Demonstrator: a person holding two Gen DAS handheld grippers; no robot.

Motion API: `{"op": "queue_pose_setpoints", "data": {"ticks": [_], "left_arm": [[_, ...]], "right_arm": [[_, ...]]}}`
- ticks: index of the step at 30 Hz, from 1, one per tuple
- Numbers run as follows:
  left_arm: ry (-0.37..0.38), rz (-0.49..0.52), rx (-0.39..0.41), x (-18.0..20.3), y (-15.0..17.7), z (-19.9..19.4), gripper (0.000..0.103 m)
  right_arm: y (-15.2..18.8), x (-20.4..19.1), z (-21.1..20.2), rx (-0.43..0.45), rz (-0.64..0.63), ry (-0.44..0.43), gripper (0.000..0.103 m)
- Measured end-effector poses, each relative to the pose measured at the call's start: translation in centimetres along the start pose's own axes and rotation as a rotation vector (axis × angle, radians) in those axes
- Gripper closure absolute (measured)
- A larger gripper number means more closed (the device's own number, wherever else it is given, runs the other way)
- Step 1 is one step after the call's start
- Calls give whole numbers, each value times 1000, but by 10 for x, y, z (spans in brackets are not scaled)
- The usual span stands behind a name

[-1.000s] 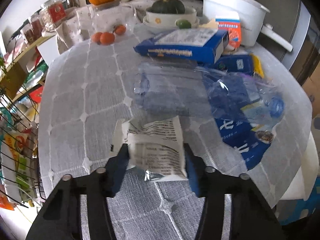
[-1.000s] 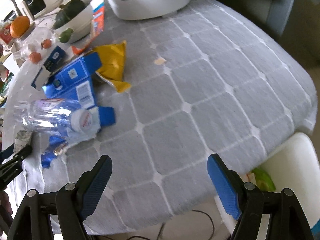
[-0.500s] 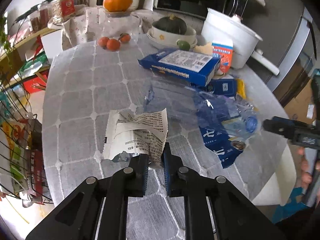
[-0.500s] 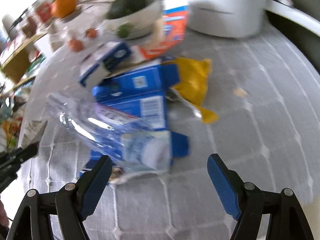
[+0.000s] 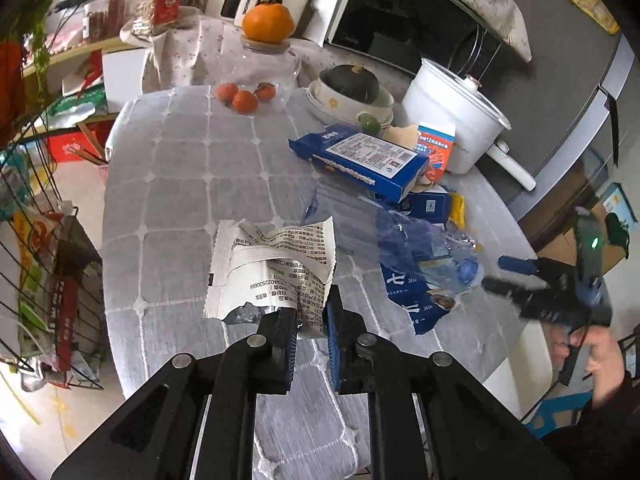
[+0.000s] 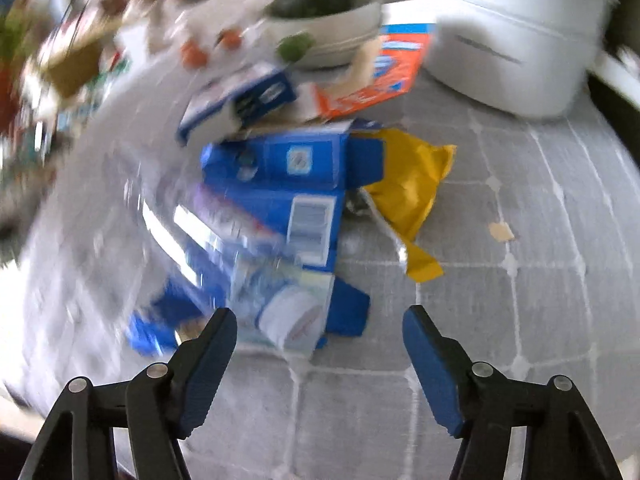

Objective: Collect trash
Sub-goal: 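Grasp the clear water bottle by its cap with the right gripper while the left holds the wrapper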

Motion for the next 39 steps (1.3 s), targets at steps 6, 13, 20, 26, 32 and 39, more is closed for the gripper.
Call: {"op": "queue_pose_setpoints", "data": {"ticks": [6, 13, 20, 26, 32, 39], "left_arm": [[17, 2, -4, 8, 1, -1, 89], [23, 13, -23, 13, 2, 6, 89], [28, 12, -18, 17, 0, 5, 89], [29, 12, -17, 19, 2, 2, 89], [31, -10, -18, 18, 3, 1, 89], [42, -5, -21, 22, -2, 4, 89]], "right_arm": [[14, -30, 19, -68, -254, 50, 37], [10, -34, 31, -49, -313, 15, 47], [15, -44, 32, -67, -335, -53, 91], [19, -44, 11, -76, -253, -129, 56], [16, -55, 14, -30, -441, 34, 39], [7, -67, 38, -70, -620, -16, 44]]}}
Point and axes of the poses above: each gripper's, at about its wrist camera, not at the fingertips, and z roughly the way its jaws point, x to its right, y to its underside, the point moved 3 cm from there along z, roughly the way its jaws point, and after that the axes turned 11 degrees about x, right-handed, at the moved point
